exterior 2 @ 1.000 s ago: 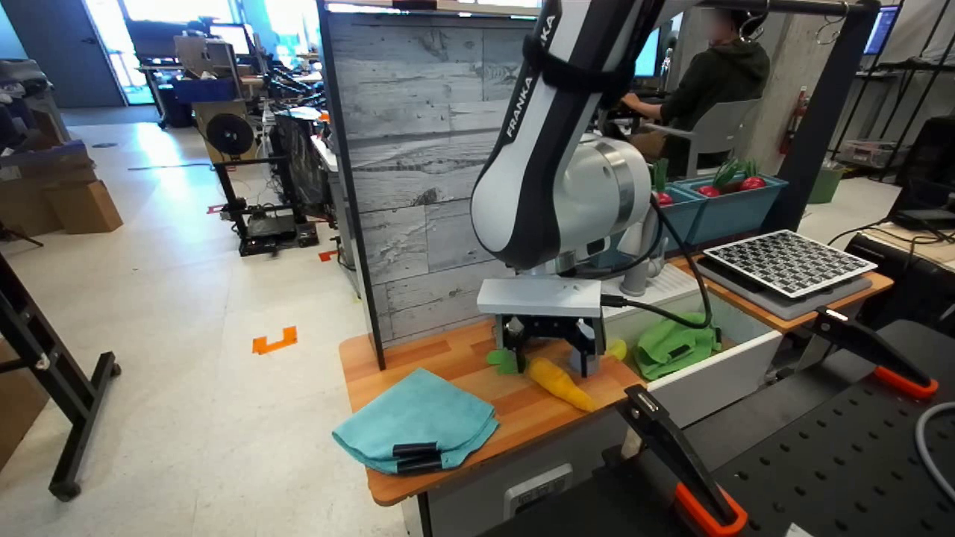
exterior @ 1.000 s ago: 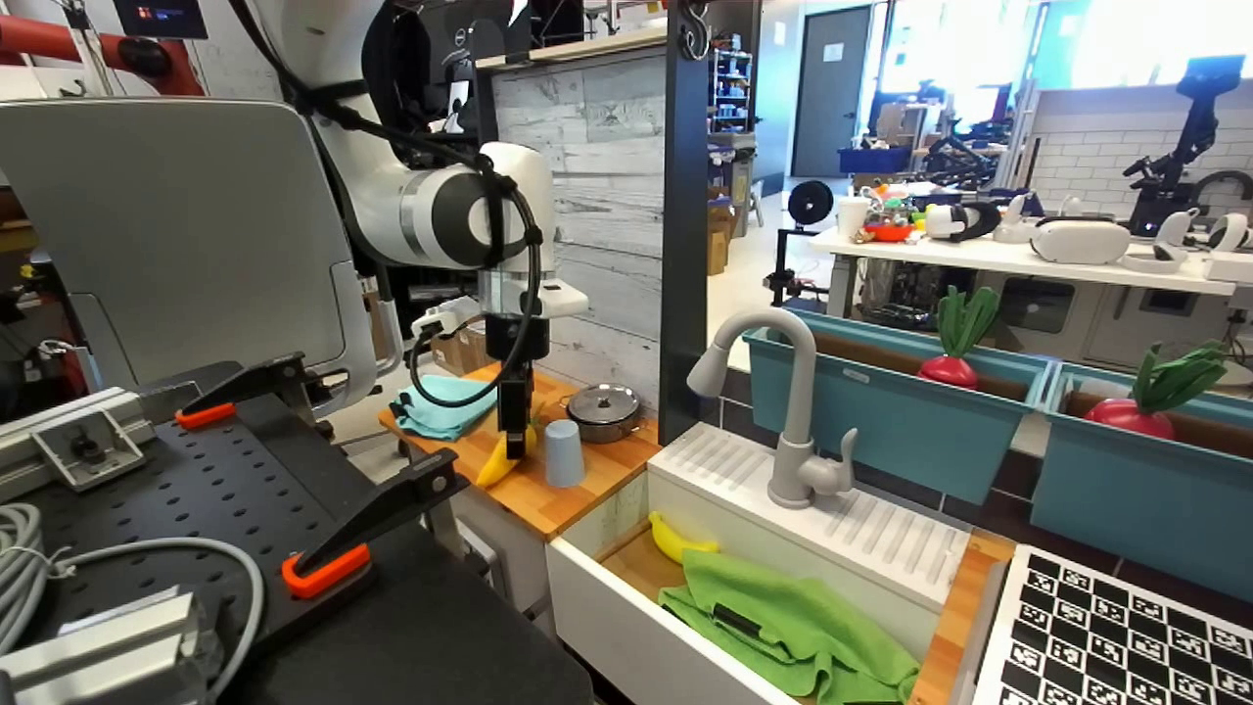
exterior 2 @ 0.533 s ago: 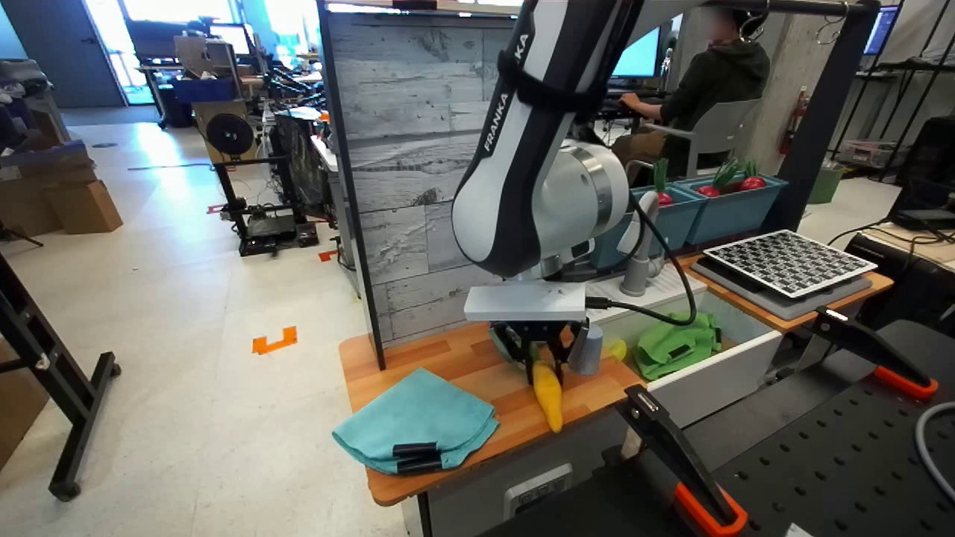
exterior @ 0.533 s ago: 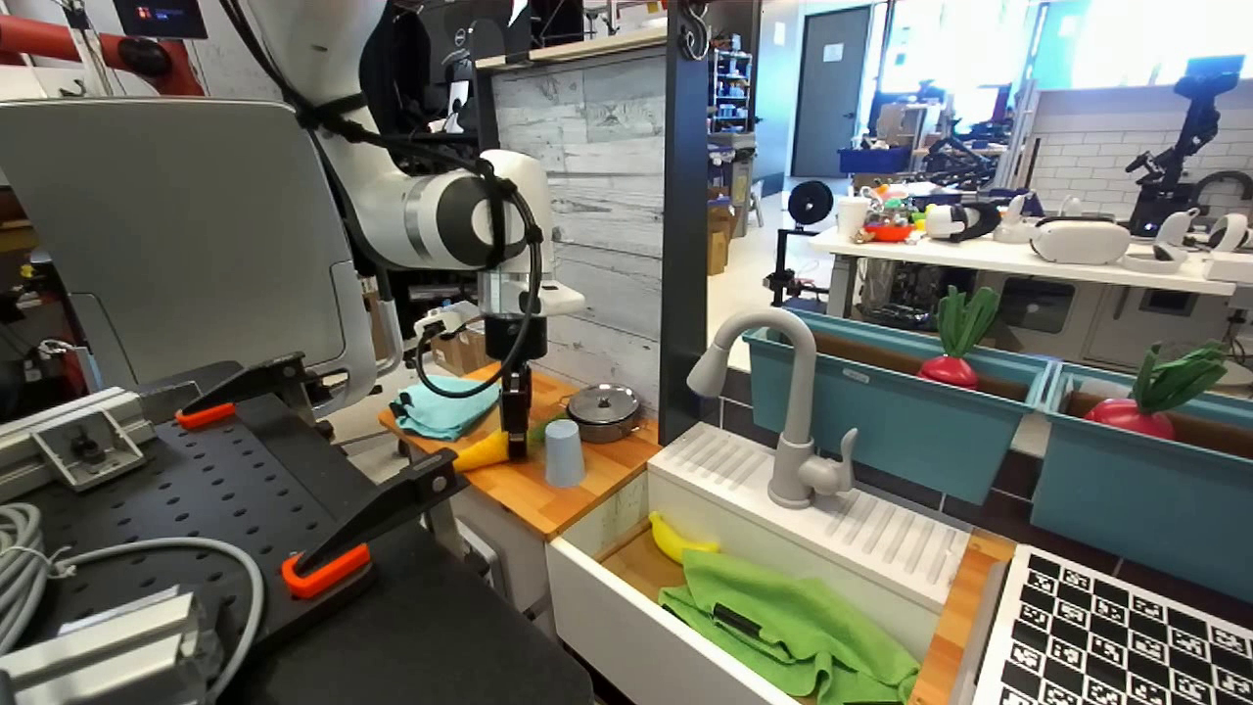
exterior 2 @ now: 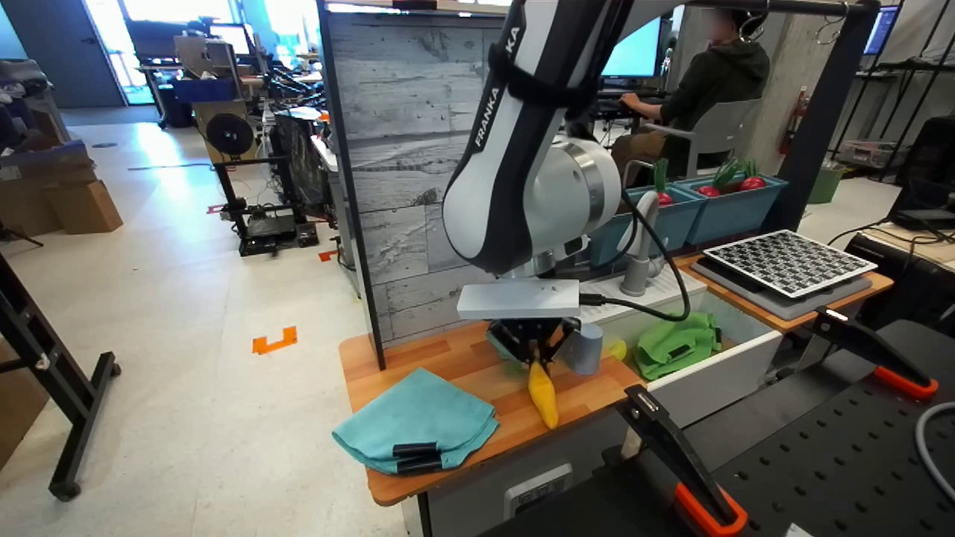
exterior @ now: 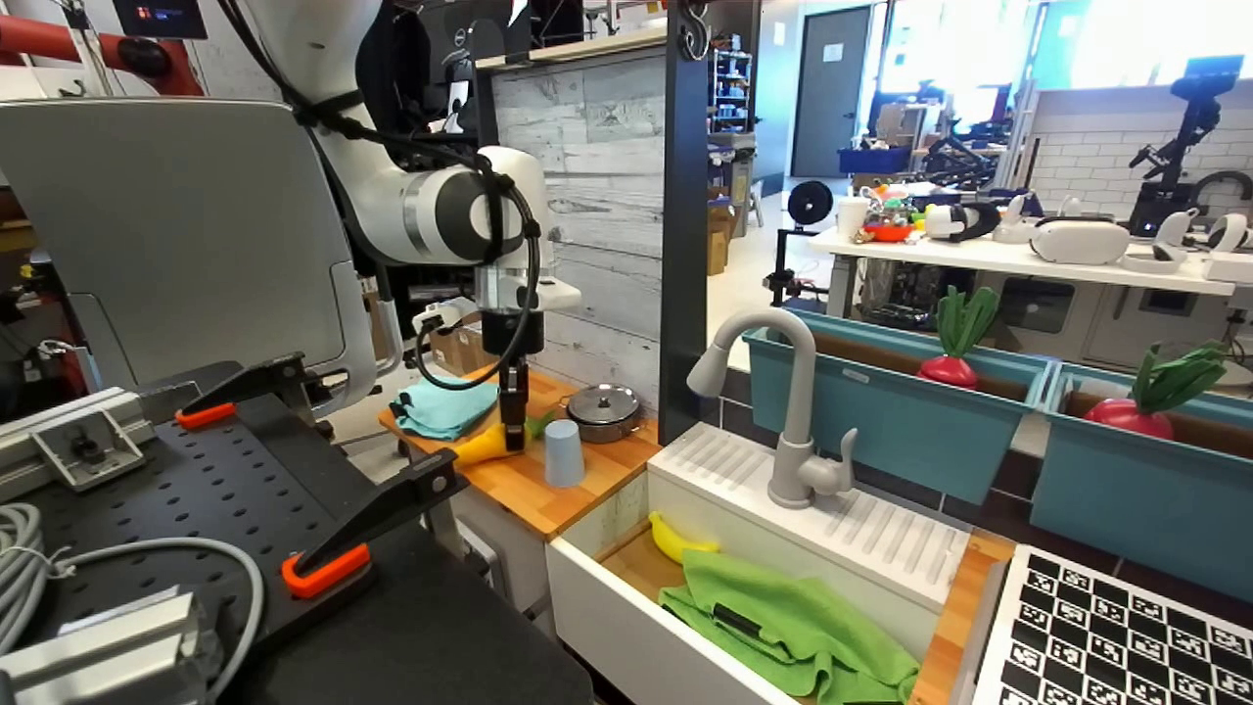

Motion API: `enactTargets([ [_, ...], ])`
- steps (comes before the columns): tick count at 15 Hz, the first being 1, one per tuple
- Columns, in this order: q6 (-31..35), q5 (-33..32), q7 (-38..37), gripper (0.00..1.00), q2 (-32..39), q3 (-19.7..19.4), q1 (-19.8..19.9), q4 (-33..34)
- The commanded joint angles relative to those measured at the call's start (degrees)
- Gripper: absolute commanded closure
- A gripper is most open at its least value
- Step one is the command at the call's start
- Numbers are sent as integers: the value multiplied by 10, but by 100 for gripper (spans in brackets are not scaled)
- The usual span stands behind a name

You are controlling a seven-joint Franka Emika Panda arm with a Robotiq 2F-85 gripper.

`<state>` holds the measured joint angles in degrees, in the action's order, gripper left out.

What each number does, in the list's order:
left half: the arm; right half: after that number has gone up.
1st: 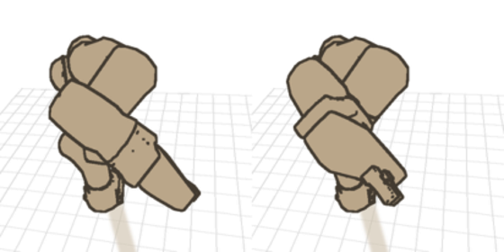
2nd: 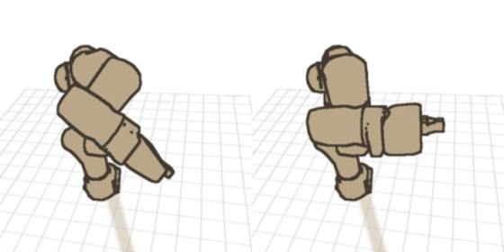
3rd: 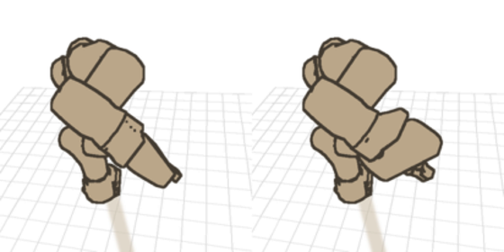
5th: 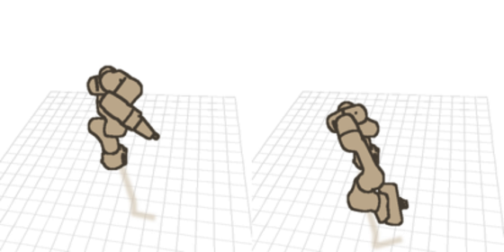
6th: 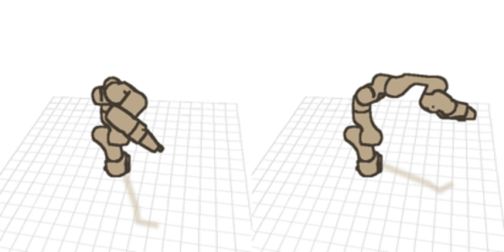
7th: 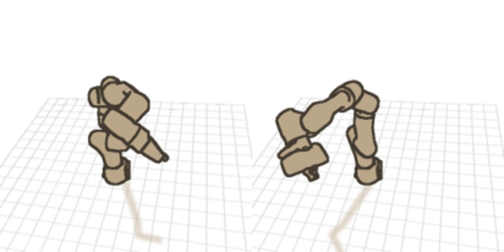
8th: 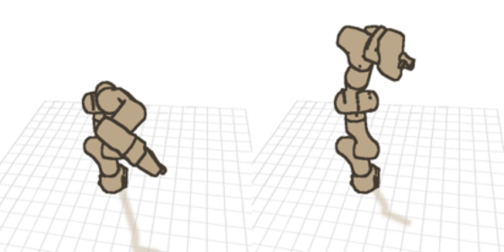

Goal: Move the carrot plush toy

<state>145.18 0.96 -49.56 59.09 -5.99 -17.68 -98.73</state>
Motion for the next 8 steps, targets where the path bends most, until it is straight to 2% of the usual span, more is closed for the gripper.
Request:
enactTargets([
  [1,-7,-1,10,97,-35,0,-7,-32],
  [5,9,7,0,97,-85,3,-13,-77],
  [8,-6,39,6,97,-115,32,11,-77],
])
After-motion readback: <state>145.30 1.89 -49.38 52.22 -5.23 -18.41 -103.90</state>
